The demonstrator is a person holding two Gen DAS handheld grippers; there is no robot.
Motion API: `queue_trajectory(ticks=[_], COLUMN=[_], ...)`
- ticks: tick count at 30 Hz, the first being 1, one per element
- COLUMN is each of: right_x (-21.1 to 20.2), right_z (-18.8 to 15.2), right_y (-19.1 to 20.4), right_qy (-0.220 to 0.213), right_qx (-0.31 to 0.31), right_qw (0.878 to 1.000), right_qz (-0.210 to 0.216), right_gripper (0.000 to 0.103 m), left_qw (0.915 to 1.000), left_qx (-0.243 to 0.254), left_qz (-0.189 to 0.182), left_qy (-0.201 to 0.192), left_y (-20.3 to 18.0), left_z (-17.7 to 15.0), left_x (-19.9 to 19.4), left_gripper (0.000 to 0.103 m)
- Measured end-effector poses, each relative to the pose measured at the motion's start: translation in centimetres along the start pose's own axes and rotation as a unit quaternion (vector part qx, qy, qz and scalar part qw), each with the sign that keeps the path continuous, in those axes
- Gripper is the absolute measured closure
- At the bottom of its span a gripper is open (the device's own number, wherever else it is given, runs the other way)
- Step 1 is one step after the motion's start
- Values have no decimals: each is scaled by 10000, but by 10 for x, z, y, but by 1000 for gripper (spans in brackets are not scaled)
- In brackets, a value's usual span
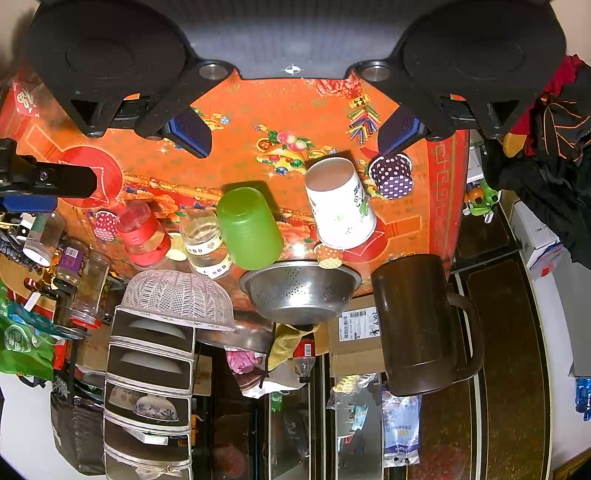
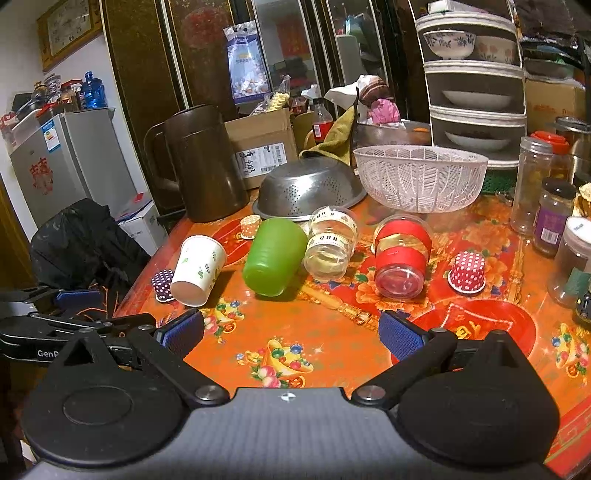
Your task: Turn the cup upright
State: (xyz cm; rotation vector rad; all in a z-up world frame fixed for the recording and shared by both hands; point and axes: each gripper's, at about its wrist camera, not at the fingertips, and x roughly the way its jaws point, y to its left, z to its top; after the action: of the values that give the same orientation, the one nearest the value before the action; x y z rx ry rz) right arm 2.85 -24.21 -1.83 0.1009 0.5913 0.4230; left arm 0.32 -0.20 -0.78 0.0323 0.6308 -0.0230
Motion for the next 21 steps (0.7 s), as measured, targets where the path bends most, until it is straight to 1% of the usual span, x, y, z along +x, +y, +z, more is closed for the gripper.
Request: queue_trajectory(ticks=[19,21], right_x=[5,7], right_z=[2,3], right_y=[7,8], right_qy=[47,50], right_qx=[-34,-19], right_qw=[10000,10000], right_qz=[-49,-47], right_gripper=[1,1], left_qw=[9999,9999], left_qx=[-88,-100], left_qz=[-92,-104], left_qy=[-1,-46], left_y=[9,12], left_z=[2,1], left_x=[5,5], left_gripper=[5,5])
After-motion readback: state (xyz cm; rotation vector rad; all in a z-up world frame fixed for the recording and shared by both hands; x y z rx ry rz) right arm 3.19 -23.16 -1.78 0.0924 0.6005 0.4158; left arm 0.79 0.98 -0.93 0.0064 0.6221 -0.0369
